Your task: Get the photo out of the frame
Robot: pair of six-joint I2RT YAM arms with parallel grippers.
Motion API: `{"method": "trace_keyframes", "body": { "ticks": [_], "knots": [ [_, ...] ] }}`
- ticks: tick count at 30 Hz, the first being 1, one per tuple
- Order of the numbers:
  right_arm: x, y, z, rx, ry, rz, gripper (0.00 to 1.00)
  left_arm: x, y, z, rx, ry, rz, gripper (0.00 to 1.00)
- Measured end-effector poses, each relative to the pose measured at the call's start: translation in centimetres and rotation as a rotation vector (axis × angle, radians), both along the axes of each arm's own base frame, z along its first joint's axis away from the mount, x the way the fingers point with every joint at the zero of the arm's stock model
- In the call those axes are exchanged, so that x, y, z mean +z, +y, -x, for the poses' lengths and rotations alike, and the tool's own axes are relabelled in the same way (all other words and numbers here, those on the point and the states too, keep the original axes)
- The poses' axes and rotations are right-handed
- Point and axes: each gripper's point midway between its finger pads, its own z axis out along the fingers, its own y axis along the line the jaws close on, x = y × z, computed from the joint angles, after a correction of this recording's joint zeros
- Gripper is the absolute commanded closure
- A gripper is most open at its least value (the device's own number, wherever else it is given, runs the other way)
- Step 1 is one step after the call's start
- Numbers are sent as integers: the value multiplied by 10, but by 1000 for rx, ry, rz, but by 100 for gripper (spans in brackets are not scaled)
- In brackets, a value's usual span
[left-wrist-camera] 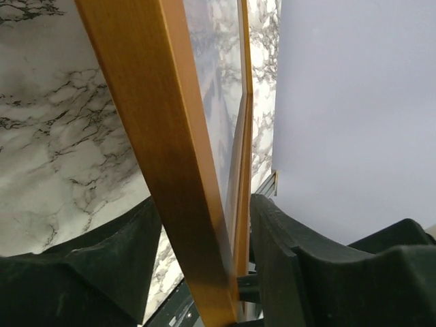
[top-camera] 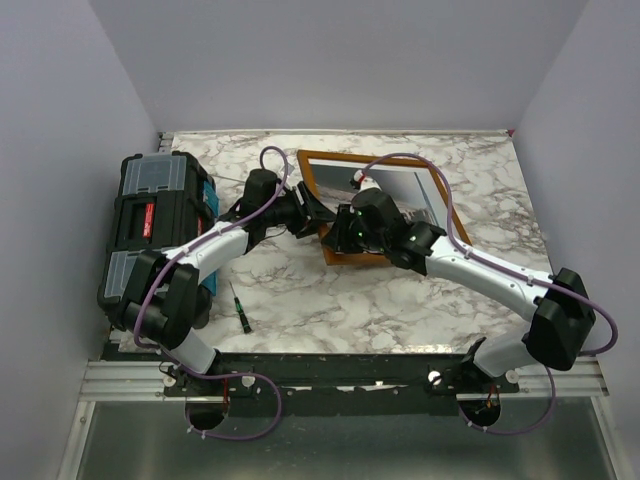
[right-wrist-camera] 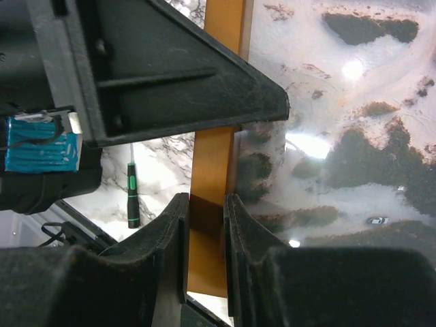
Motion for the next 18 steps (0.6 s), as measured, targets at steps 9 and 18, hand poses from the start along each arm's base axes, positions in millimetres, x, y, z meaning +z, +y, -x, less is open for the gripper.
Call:
{"method": "trace_keyframes", "body": {
  "ticks": [9, 18],
  "knots": [
    [7, -2, -3, -18, -27, 46, 24, 1, 2, 0, -7, 5, -11, 79],
    [36, -45, 8, -11, -286, 320, 4, -3, 19, -3, 20, 77, -33, 83]
  ]
}}
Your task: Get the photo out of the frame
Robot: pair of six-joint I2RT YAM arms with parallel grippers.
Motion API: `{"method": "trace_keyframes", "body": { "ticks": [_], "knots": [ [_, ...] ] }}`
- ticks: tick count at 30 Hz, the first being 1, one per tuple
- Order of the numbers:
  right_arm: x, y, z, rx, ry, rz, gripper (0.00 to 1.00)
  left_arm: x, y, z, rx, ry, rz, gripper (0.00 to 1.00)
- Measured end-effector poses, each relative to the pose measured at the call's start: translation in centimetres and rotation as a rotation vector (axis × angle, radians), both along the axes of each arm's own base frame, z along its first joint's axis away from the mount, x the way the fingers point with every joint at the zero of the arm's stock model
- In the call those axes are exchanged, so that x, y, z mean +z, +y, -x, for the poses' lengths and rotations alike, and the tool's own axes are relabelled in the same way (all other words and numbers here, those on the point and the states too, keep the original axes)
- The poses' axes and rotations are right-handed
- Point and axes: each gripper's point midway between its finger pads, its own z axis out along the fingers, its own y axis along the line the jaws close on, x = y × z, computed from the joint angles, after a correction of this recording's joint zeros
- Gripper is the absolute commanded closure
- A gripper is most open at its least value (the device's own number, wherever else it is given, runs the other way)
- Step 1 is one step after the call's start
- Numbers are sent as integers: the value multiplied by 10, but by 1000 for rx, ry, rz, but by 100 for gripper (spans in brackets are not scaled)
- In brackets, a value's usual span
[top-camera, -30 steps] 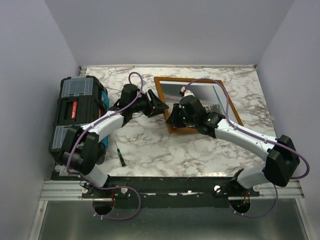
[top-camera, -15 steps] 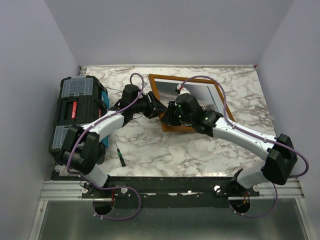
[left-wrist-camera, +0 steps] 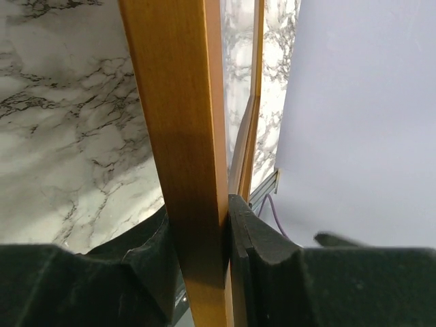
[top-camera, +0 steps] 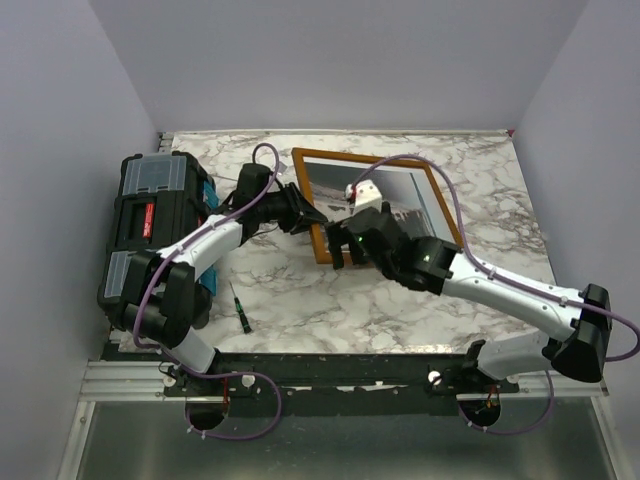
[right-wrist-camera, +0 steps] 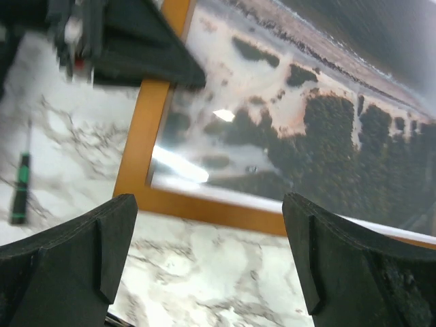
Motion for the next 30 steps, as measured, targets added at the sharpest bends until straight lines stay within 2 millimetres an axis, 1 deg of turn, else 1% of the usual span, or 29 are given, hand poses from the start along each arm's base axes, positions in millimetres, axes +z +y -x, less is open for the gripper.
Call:
{"method": "trace_keyframes", "body": {
  "ticks": [2, 3, 4, 6, 8, 9, 13, 16, 19, 22, 26, 28, 30],
  "knots": [
    [2, 3, 17, 38, -74, 95, 4, 3, 4, -3, 3, 5, -10, 83],
    [0, 7, 28, 65, -112, 150, 4, 5, 5, -4, 4, 3, -13, 83],
    [-5, 12, 40, 98, -150, 213, 4, 8, 7, -6, 6, 0, -18, 83],
    [-17, 17, 57, 146, -219, 348, 4, 12, 9, -9, 7, -7, -27, 83],
    [-28, 20, 65, 167, -281, 474, 4, 15, 11, -9, 7, -10, -33, 83],
    [-35, 20, 65, 160, -316, 550, 5, 15, 12, -9, 7, -7, -37, 83],
    [-60, 10, 51, 108, -423, 856, 5, 13, 14, -6, 3, 12, -56, 83],
    [-66, 7, 44, 91, -477, 982, 5, 13, 16, -5, 1, 20, -63, 83],
    [-62, 2, 38, 67, -508, 1027, 6, 12, 16, -5, 1, 25, -67, 83],
    [-59, 1, 31, 48, -519, 1033, 7, 13, 16, -5, 0, 23, -66, 83],
    [-57, -3, 15, 18, -518, 1031, 10, 14, 16, -5, 0, 23, -65, 83],
    [-58, -7, 6, -3, -518, 1033, 14, 14, 16, -5, -1, 23, -65, 83],
    [-60, -11, -2, -12, -516, 1037, 21, 14, 16, -5, -1, 23, -65, 83]
  ]
}}
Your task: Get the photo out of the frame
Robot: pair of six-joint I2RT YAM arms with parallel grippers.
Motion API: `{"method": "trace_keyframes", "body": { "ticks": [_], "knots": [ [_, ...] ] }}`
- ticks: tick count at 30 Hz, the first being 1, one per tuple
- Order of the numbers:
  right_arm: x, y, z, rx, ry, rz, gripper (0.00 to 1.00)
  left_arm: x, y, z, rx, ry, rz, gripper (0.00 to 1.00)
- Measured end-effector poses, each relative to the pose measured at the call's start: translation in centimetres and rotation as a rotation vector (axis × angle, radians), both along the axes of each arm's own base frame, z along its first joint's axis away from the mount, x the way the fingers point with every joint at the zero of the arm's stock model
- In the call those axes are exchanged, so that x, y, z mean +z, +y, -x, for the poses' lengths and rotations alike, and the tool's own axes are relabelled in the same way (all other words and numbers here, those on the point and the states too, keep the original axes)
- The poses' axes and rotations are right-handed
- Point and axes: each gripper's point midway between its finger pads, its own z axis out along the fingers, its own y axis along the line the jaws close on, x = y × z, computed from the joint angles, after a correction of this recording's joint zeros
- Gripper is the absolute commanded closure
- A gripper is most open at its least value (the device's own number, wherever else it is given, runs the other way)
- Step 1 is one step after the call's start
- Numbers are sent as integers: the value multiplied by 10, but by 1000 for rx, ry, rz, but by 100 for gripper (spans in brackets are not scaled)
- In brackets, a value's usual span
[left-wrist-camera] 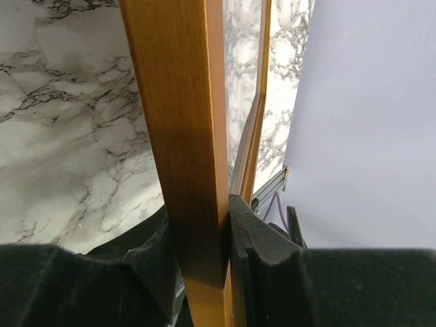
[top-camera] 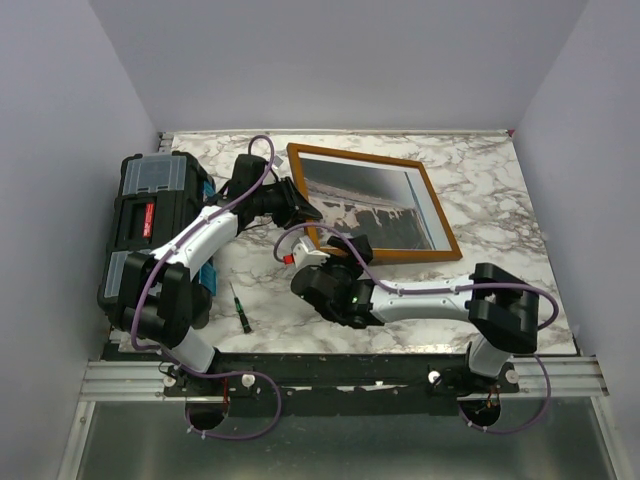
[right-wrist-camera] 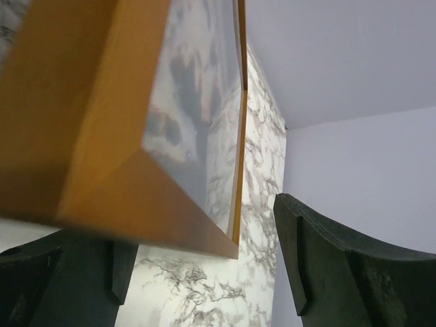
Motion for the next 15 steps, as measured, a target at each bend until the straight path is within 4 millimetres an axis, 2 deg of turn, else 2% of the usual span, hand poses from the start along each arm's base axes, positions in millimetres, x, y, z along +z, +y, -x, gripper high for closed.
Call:
{"method": "trace_keyframes", "body": {
  "ticks": [4, 8, 12, 15],
  "knots": [
    [4, -1, -11, -11, -17, -16, 33, 1, 0, 0, -1, -1, 1, 83],
    [6, 4, -13, 1, -33, -39, 40, 4, -1, -2, -2, -10, 4, 82],
    [6, 7, -14, 13, -40, -42, 57, 9, -2, -4, -4, -24, 8, 76],
    [2, 10, -14, 33, -36, -33, 66, 11, -2, -4, -4, -28, 10, 66]
  ]
}}
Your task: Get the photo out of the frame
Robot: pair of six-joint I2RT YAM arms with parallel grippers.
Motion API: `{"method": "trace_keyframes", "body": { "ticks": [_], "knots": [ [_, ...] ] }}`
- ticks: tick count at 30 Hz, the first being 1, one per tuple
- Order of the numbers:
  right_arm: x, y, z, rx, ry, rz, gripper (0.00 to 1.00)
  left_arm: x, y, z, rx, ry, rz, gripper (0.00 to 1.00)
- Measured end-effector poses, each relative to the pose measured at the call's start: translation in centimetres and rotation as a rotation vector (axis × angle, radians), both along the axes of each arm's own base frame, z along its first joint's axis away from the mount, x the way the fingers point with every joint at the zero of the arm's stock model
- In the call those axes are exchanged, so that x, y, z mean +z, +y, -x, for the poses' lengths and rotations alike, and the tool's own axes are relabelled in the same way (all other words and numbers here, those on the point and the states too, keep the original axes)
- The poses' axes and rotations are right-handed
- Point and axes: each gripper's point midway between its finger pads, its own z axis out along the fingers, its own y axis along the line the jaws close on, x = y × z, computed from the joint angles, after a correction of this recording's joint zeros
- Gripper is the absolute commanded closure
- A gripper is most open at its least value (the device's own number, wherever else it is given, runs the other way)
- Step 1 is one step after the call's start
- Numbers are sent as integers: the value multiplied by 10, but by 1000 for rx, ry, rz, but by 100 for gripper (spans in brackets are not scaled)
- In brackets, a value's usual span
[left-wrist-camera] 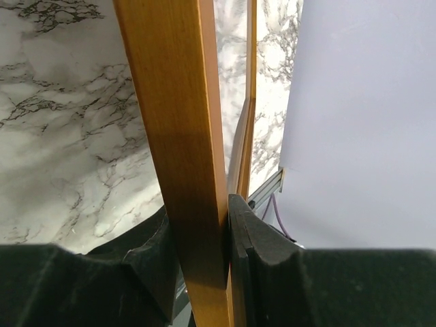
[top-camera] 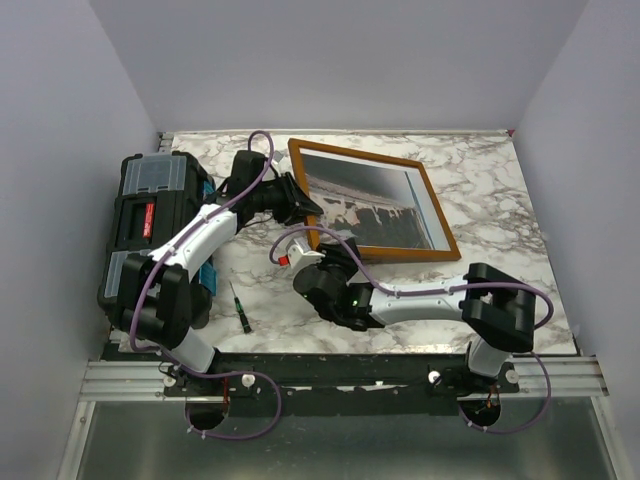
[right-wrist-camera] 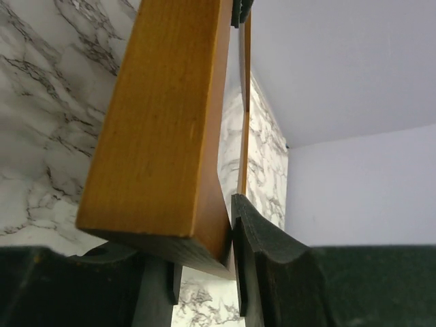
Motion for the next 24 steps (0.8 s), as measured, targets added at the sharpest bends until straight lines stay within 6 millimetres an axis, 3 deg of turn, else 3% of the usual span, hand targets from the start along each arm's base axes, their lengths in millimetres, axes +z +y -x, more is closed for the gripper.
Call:
{"method": "trace_keyframes", "body": {
  "ticks": [7, 12, 14, 18, 24],
  "knots": [
    [1, 1, -1, 17, -17, 32, 84, 5, 2, 0, -21, -55, -15, 37],
    [4, 2, -4, 18, -28, 25, 99, 24, 5, 1, -30, -143, -28, 20],
    [5, 2, -4, 16, -31, 22, 99, 33, 8, 1, -29, -184, -37, 16],
    [8, 2, -5, 17, -33, 10, 99, 61, 22, 2, 0, -309, -78, 5],
    [29, 3, -8, 8, -48, -70, 99, 126, 68, 4, 144, -584, -179, 2]
  ]
}}
